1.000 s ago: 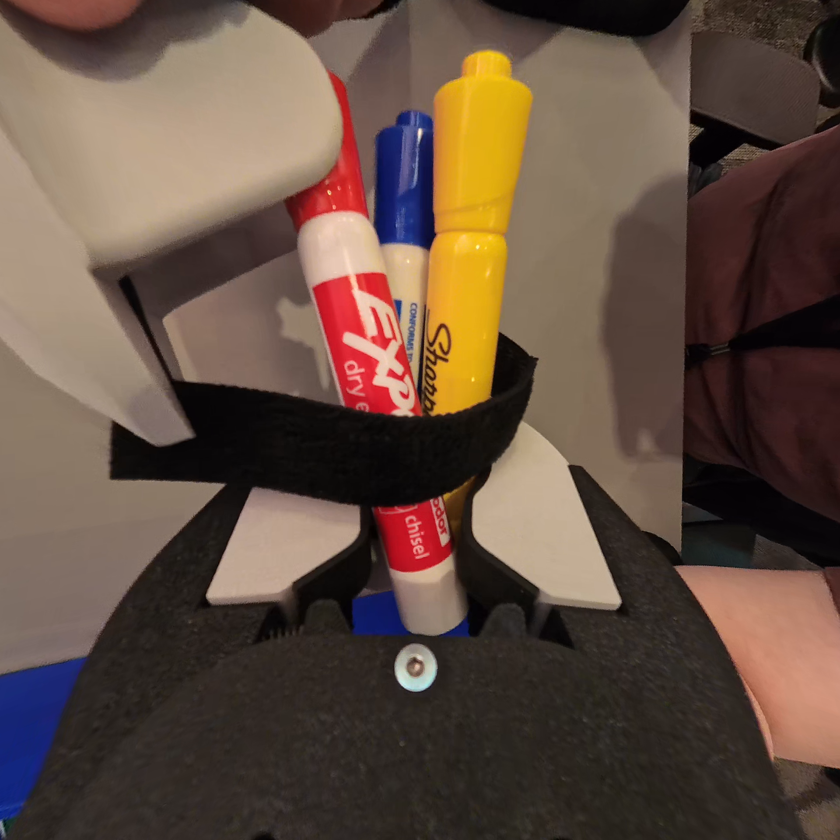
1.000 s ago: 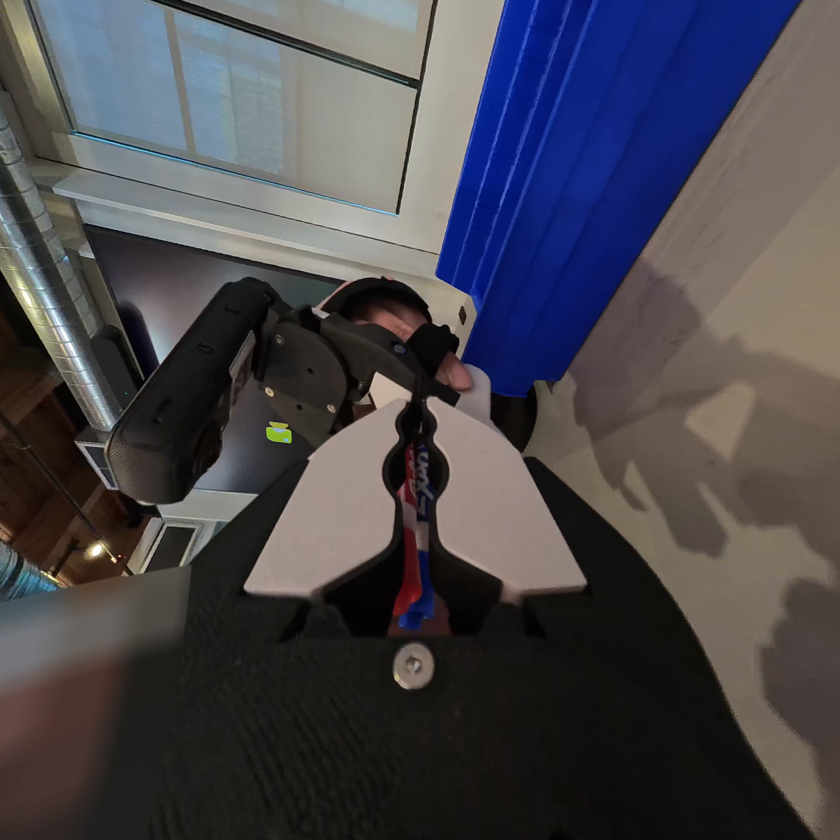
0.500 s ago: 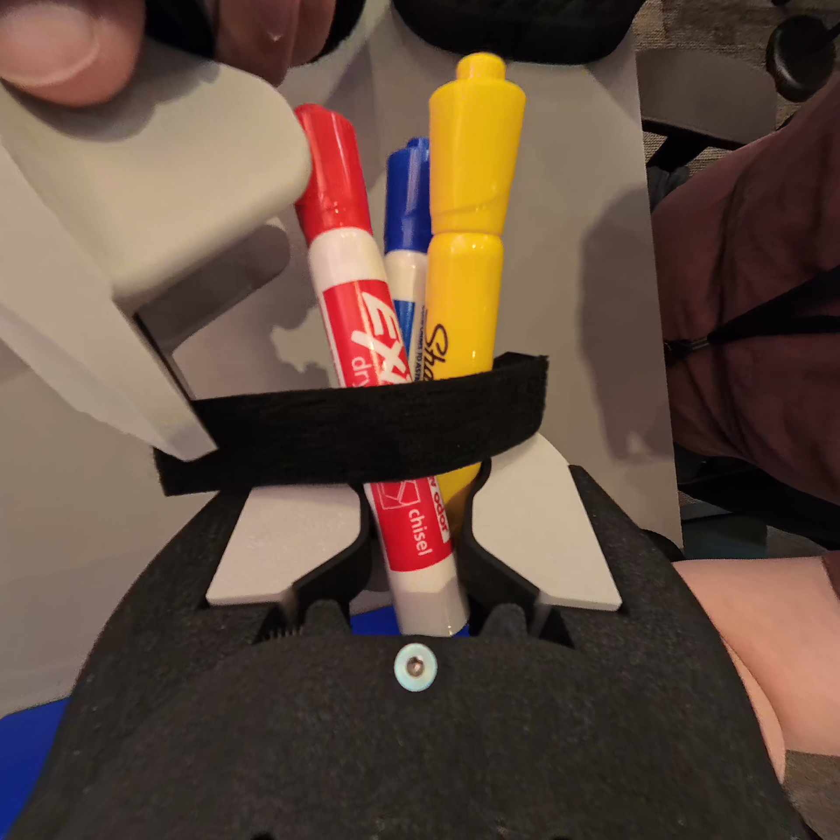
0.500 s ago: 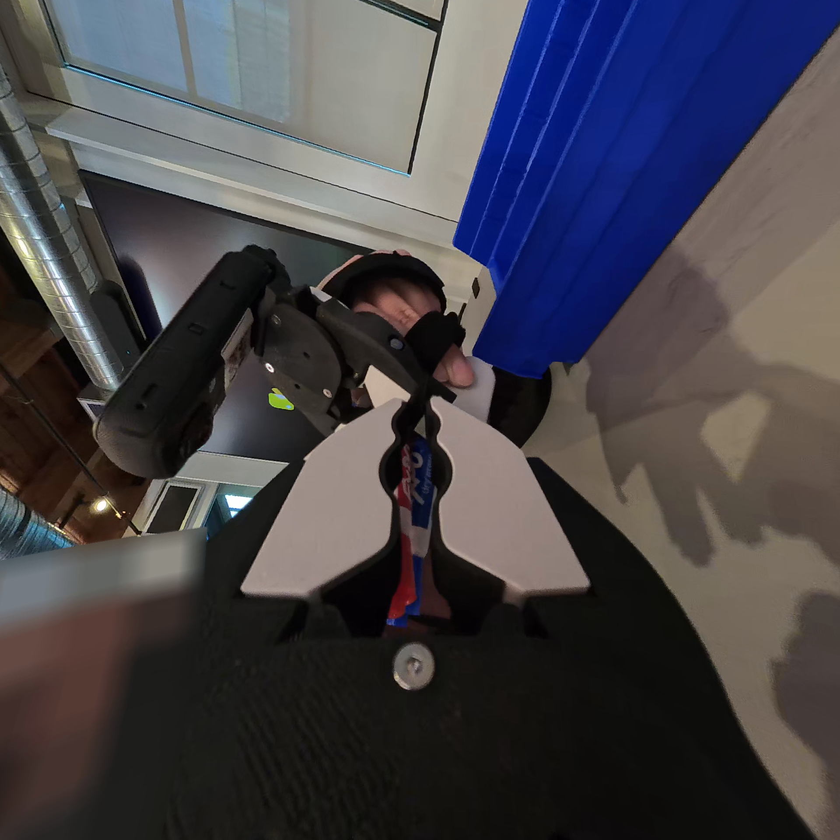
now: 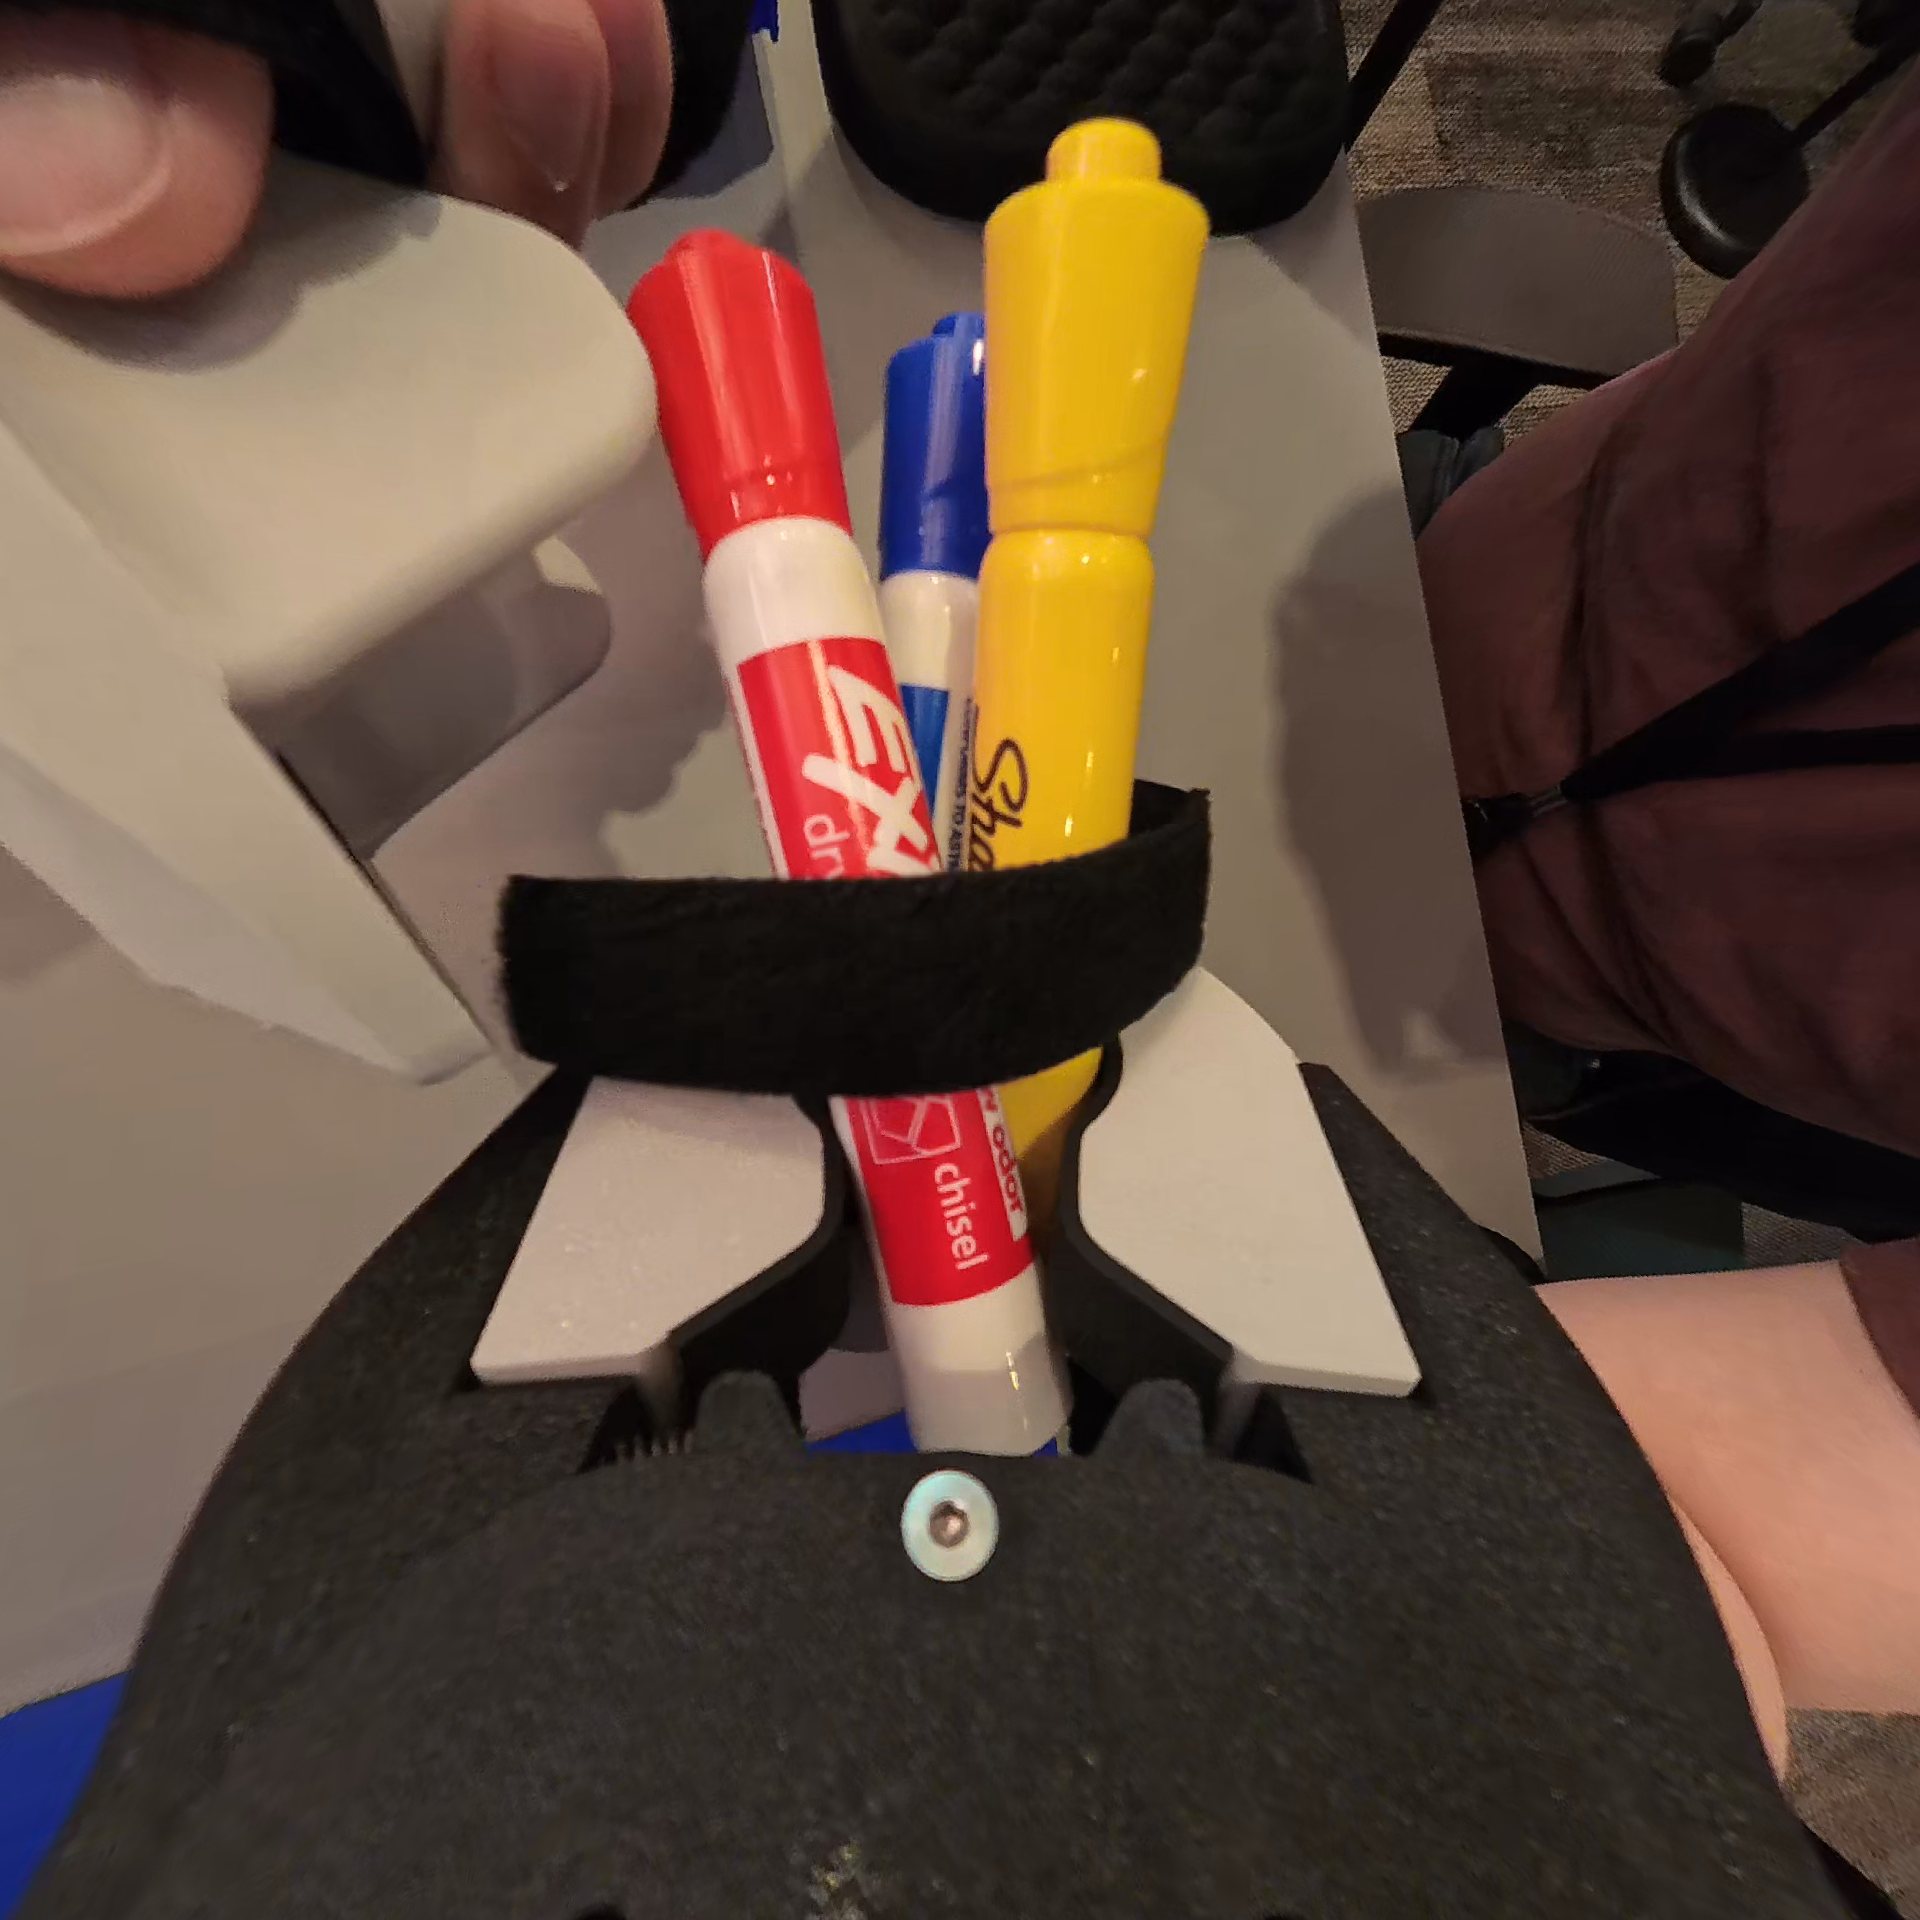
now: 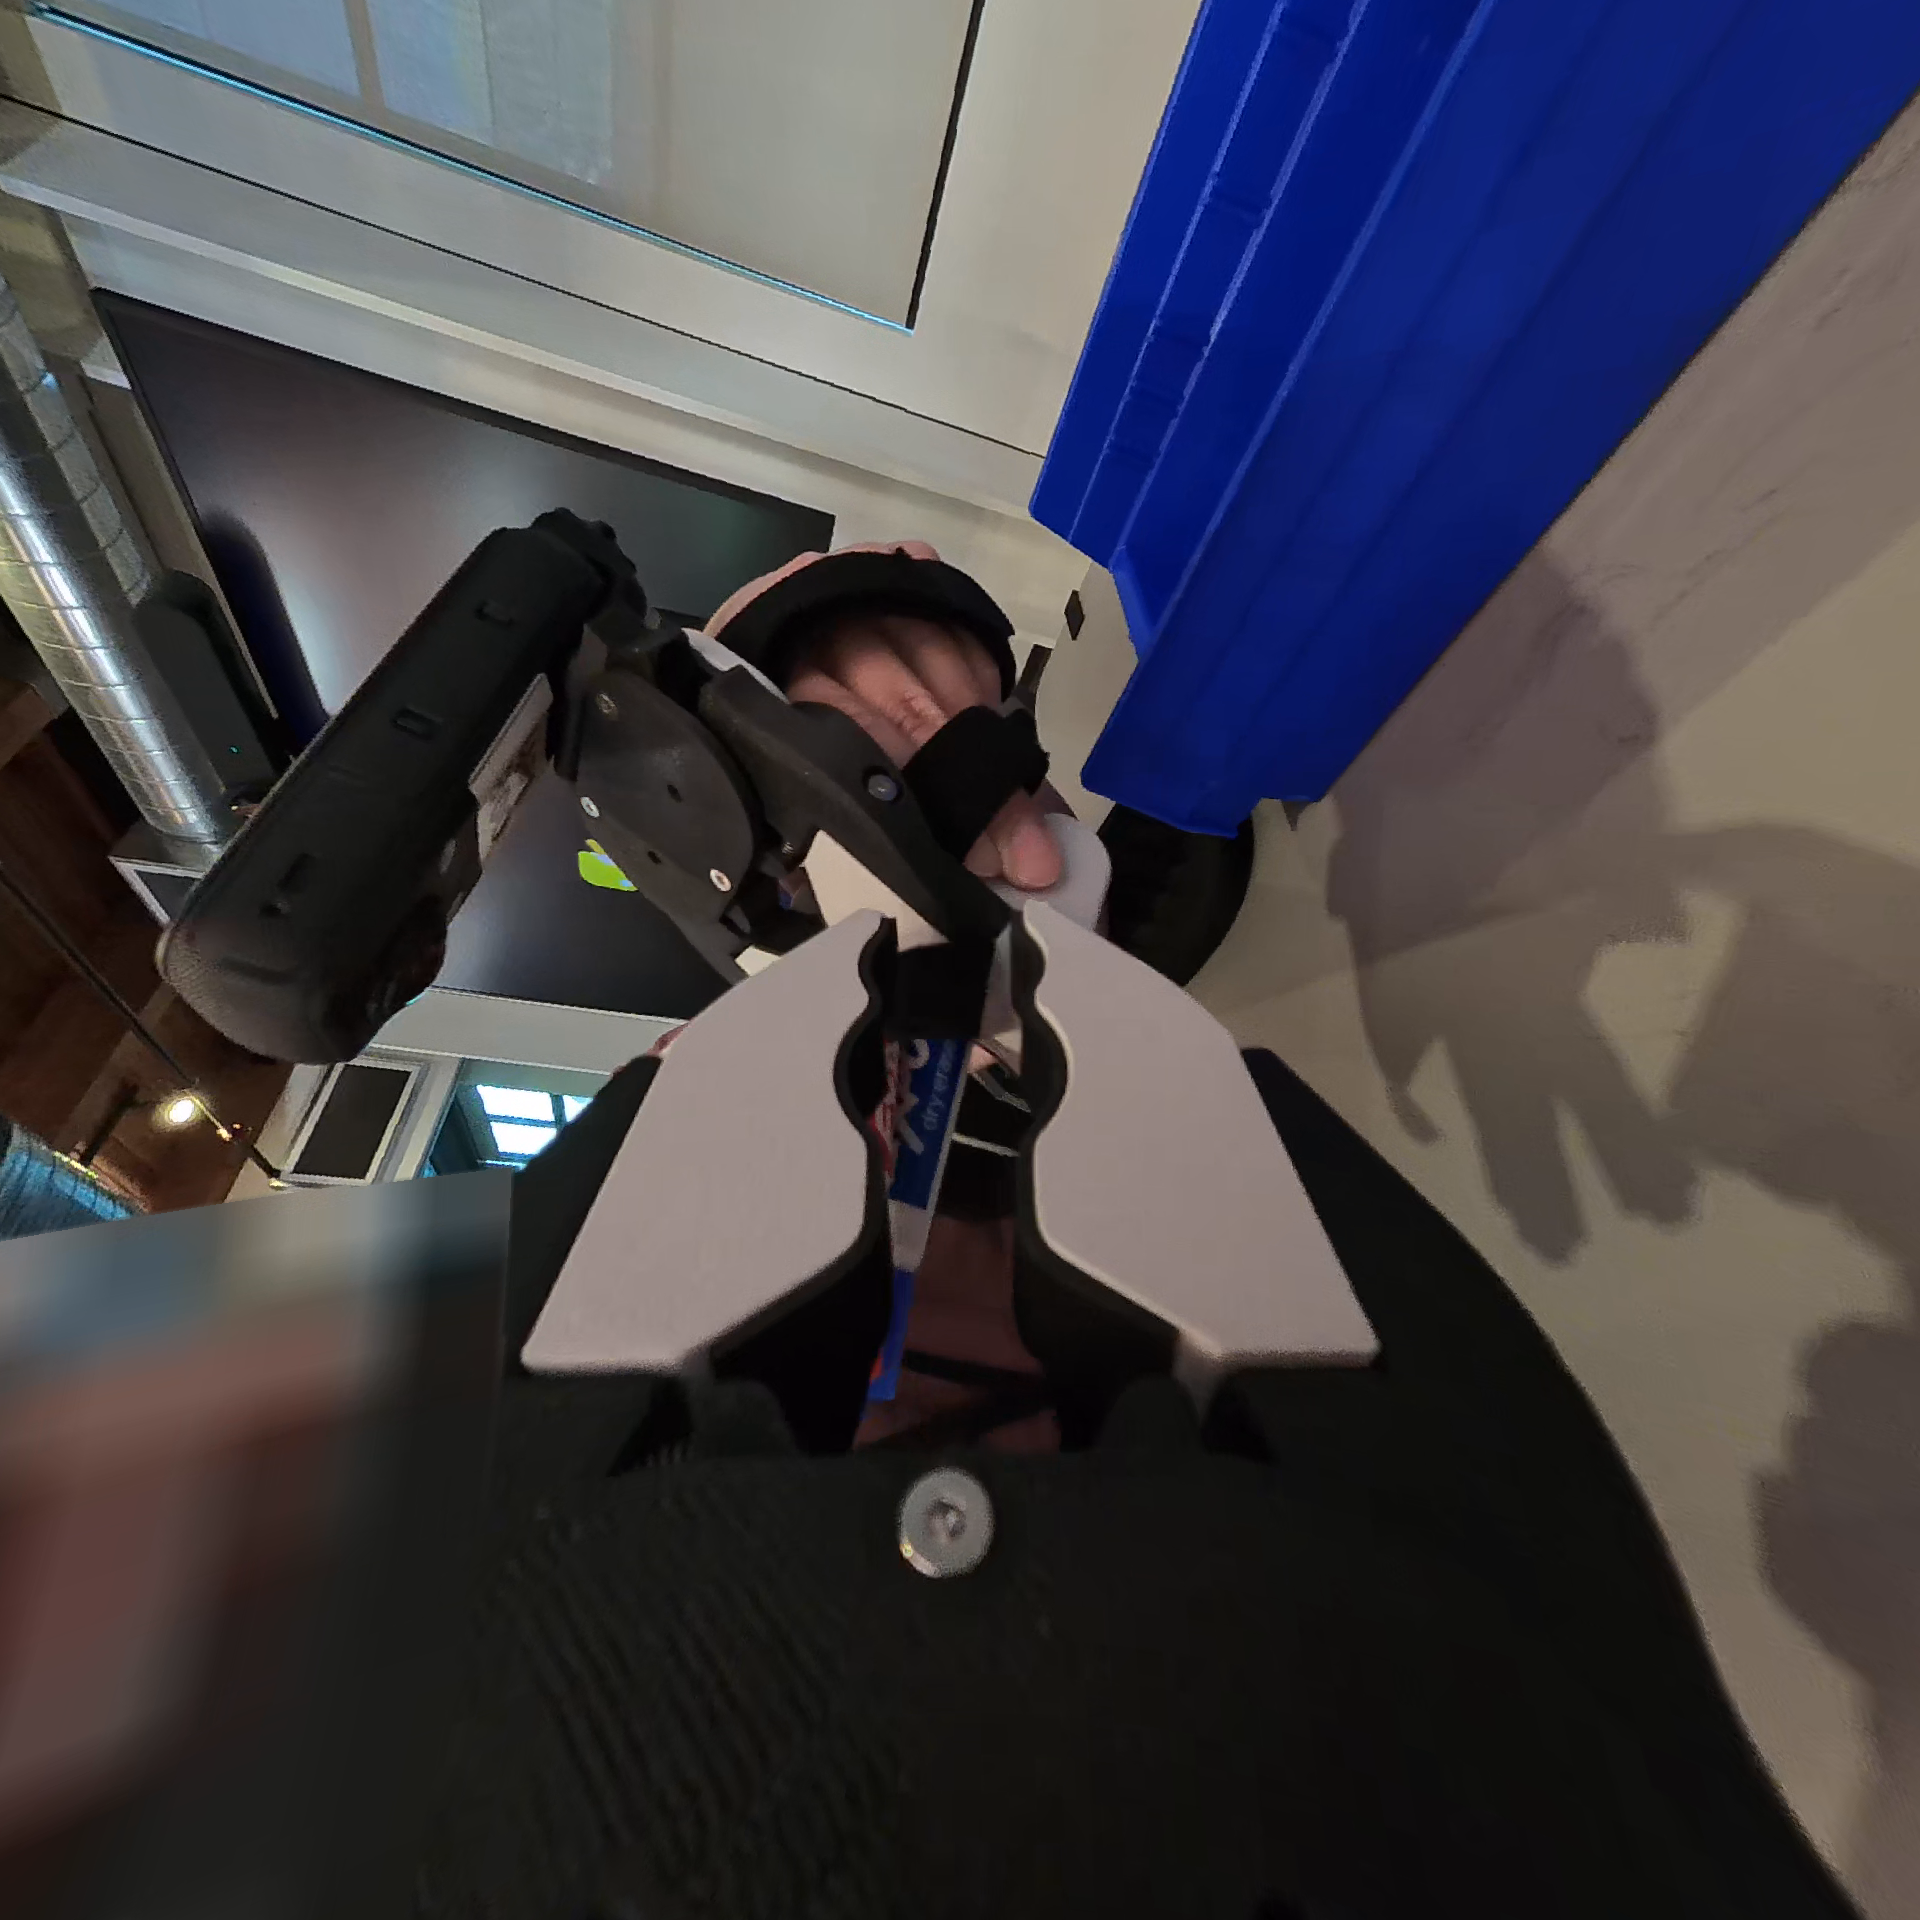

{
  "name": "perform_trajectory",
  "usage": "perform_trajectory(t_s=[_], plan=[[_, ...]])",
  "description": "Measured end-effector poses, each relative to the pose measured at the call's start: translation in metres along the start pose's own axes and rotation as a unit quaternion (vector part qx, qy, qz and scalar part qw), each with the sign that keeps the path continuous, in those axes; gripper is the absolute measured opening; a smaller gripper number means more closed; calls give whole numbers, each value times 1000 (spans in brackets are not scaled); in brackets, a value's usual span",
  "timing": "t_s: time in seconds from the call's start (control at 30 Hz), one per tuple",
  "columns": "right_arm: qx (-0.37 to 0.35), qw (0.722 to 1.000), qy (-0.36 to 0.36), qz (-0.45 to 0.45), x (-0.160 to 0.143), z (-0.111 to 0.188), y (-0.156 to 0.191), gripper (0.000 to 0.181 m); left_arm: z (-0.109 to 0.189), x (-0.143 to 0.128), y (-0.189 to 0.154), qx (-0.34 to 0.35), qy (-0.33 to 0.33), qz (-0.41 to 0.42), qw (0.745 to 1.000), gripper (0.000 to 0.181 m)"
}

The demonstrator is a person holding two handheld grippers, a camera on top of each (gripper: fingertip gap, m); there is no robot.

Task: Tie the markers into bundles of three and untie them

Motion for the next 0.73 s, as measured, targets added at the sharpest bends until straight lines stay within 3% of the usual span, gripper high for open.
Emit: perform_trajectory(t_s=[0.03, 0.37, 0.53, 0.63, 0.73], plan=[[-3, 1000, 1, 0, 0, 0, -1, 24, 0, 0, 0, 3, 0, -1, 1000, 43], [-18, 1000, -4, -1, -1, 4, -3, 39, 3, 1, -4, -8, -12, -8, 1000, 43], [-22, 998, -28, 43, 0, 11, -1, 49, 8, 1, -6, -4, -18, -12, 1000, 43], [3, 986, -101, 135, 0, 30, 5, 55, 13, -2, -8, 2, -22, -9, 1000, 43], [37, 938, -221, 264, -11, 55, 10, 67, 20, -4, -11, 12, -28, -8, 1000, 43]])
Point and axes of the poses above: each gripper's, where its closed fingertips meet, z back along the fingers, x out of its top, y = z × x across the jaws, the point moved 10 cm from there along z, back along the fingers, and after that the axes turned 6 degrees about -z, right-handed, at the moved point
